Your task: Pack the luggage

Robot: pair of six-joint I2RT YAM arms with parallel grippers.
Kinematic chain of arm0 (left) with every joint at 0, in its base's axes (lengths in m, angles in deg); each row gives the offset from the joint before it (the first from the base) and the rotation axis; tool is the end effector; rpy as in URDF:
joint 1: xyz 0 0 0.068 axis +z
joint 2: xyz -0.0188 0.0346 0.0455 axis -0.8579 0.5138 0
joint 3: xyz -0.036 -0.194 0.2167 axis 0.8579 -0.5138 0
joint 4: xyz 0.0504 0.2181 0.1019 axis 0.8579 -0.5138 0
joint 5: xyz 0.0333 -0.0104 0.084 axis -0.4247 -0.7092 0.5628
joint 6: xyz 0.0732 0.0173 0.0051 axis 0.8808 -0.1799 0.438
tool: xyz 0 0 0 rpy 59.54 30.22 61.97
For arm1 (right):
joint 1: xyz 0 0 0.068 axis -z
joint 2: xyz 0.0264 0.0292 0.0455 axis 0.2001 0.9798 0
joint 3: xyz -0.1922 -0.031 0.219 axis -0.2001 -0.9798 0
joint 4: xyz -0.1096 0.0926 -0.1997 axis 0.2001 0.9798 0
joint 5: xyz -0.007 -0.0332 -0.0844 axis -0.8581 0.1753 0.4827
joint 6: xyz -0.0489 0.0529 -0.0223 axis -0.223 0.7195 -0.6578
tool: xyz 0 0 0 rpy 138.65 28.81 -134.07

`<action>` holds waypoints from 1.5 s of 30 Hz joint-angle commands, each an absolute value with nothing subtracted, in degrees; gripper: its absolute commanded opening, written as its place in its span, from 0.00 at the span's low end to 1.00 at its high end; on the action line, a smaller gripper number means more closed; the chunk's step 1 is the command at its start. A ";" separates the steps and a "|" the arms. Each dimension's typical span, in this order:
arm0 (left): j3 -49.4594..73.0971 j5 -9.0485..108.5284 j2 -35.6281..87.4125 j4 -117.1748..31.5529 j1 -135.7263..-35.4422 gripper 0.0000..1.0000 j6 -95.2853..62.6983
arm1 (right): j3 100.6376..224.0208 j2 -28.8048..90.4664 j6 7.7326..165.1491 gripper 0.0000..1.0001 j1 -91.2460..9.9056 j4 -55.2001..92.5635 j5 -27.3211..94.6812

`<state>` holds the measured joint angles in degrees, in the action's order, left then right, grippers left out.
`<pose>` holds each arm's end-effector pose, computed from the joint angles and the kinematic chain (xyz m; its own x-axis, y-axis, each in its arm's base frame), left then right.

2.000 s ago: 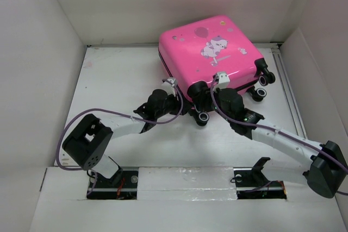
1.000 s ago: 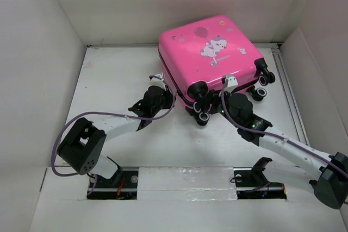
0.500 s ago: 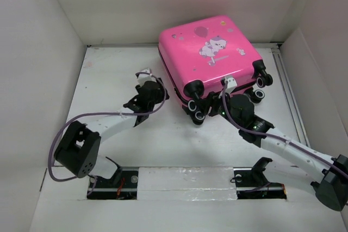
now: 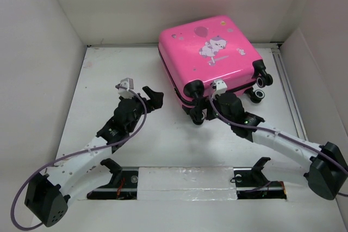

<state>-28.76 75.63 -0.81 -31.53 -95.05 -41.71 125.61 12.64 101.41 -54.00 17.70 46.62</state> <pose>0.1751 -0.1032 0.3090 -0.2317 -0.5405 -0.8088 0.2200 0.7808 -0.5848 0.1878 0.1639 0.2741 -0.5005 0.0429 -0.8647 -0.4567 0.8354 0.3058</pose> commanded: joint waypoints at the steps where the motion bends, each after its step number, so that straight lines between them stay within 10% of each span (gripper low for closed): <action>1: -31.35 68.73 -1.44 -31.38 -95.30 1.00 -42.59 | 128.26 14.69 100.28 0.94 -55.13 13.62 44.93; 15: -34.51 63.36 -8.29 -30.41 -95.30 1.00 -40.40 | 137.23 23.50 96.59 0.92 -58.83 16.59 60.83; 18: -35.04 64.07 -8.29 -30.41 -95.30 1.00 -40.40 | 137.75 24.10 95.53 0.72 -58.83 16.59 59.44; 22: -33.20 64.07 -8.82 -31.72 -95.30 1.00 -39.87 | 138.46 24.11 95.53 0.14 -61.27 15.19 57.32; 34: -30.12 71.36 -18.14 -37.79 -95.30 1.00 -42.77 | 142.15 27.00 98.87 0.06 -83.34 12.73 62.85; 36: -28.63 71.89 -18.66 -38.84 -95.30 1.00 -43.30 | 143.20 27.61 99.48 0.20 -85.97 12.73 66.17; 37: -28.01 71.89 -18.66 -39.72 -95.30 1.00 -43.30 | 143.21 27.62 99.49 0.47 -86.51 12.73 67.06; 41: -24.85 71.89 -19.89 -41.66 -95.30 1.00 -42.69 | 144.87 26.67 99.49 1.00 -86.51 14.13 70.14; 45: -23.62 70.75 -22.60 -42.19 -95.30 1.00 -42.68 | 144.88 19.48 98.79 1.00 -87.04 19.04 72.17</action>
